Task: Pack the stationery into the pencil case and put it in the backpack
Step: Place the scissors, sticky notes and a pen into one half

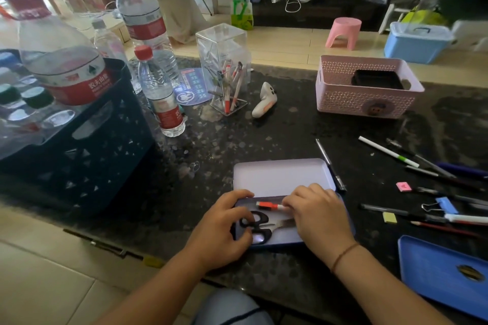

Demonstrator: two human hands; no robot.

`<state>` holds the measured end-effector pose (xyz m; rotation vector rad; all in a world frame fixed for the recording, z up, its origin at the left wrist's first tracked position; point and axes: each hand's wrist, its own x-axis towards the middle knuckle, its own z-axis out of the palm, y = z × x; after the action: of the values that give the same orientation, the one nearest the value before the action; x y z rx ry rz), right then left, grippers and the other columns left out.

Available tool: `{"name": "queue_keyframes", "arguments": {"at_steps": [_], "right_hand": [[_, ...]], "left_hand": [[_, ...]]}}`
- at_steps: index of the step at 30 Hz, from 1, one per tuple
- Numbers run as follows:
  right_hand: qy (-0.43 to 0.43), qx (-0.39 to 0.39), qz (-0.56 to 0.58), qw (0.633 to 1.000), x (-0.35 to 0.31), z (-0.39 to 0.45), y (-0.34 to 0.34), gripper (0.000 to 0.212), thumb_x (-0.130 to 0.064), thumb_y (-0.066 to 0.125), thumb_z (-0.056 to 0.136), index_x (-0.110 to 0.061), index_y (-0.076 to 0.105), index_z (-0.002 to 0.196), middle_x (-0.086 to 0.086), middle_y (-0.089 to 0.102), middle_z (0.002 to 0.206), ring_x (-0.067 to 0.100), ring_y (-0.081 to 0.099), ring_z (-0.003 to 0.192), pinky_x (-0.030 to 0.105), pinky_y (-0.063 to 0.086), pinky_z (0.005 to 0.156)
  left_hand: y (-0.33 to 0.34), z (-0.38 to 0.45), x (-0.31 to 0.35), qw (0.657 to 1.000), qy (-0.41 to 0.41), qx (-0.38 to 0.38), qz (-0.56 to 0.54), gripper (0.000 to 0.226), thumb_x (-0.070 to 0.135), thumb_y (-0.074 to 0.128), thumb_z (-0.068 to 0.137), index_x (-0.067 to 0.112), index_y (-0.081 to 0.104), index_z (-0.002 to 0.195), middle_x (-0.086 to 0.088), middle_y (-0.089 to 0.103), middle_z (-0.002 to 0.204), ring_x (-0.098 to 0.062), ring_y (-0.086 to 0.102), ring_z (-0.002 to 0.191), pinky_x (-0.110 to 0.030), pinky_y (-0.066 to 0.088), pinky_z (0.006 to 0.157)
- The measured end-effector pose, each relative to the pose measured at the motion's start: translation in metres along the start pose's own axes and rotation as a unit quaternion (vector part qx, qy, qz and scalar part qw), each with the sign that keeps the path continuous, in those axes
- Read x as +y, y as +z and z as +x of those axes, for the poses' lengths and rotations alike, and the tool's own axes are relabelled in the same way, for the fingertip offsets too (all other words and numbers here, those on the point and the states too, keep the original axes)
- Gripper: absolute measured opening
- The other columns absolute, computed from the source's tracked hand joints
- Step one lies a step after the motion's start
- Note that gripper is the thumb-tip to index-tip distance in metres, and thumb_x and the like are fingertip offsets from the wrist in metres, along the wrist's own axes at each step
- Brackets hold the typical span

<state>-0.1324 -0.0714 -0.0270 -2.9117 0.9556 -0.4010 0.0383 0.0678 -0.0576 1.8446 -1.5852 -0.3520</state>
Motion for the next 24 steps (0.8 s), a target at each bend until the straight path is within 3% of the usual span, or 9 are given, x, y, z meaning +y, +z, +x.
{"name": "queue_keyframes", "arguments": {"at_steps": [3,5,11,15,18,24], "right_hand": [[-0.041,-0.011,-0.009,0.999,-0.01,0.007,-0.003,0.004,-0.027,0.071,0.077,-0.027,0.072,0.081,-0.004,0.065,0.076,0.018,0.056,0.071,0.031,0.044,0.06],[-0.045,-0.006,0.001,0.999,-0.016,0.009,-0.004,0.008,-0.033,0.072,0.076,-0.025,0.072,0.078,-0.003,0.065,0.071,0.017,0.055,0.067,0.029,0.043,0.058],[0.014,0.013,0.046,0.999,-0.014,0.008,0.001,0.01,-0.037,0.072,0.077,-0.027,0.07,0.075,-0.006,0.062,0.07,0.013,0.052,0.065,0.028,0.045,0.056],[0.022,-0.011,0.098,0.995,-0.018,0.009,0.002,0.013,-0.04,0.065,0.083,-0.028,0.069,0.085,-0.008,0.066,0.079,0.011,0.052,0.073,0.028,0.047,0.067],[0.032,-0.021,0.129,0.991,-0.021,0.01,0.0,0.017,-0.042,0.06,0.086,-0.03,0.068,0.095,-0.008,0.067,0.087,0.01,0.053,0.079,0.028,0.047,0.074],[0.052,0.003,0.164,0.985,-0.015,-0.003,-0.002,0.019,-0.035,0.057,0.085,-0.024,0.069,0.096,-0.001,0.069,0.093,0.019,0.057,0.087,0.035,0.048,0.077]], "left_hand": [[0.0,-0.001,0.0,1.0,-0.004,-0.005,0.003,0.018,0.04,0.058,0.076,0.028,0.066,0.088,0.014,0.043,0.142,-0.005,0.042,0.133,-0.026,0.043,0.105],[0.0,-0.001,-0.001,1.0,-0.009,-0.006,0.002,0.018,0.04,0.058,0.076,0.028,0.065,0.087,0.016,0.043,0.142,-0.003,0.041,0.132,-0.026,0.043,0.105],[0.0,-0.002,0.0,1.0,-0.014,-0.006,-0.011,0.012,0.037,0.061,0.077,0.03,0.06,0.086,0.016,0.044,0.14,0.0,0.042,0.131,-0.025,0.044,0.104],[-0.003,-0.001,0.005,1.0,-0.016,0.004,-0.025,0.023,0.038,0.061,0.077,0.037,0.054,0.1,0.014,0.047,0.137,-0.003,0.045,0.129,-0.029,0.045,0.104],[-0.001,0.0,0.004,1.0,-0.013,0.003,-0.023,0.036,0.038,0.061,0.08,0.033,0.058,0.115,0.012,0.049,0.136,-0.003,0.045,0.131,-0.029,0.043,0.106],[0.002,0.001,-0.002,1.0,-0.001,0.021,-0.016,0.034,0.048,0.059,0.08,0.041,0.059,0.113,0.014,0.052,0.135,0.005,0.044,0.129,-0.014,0.037,0.106]]}}
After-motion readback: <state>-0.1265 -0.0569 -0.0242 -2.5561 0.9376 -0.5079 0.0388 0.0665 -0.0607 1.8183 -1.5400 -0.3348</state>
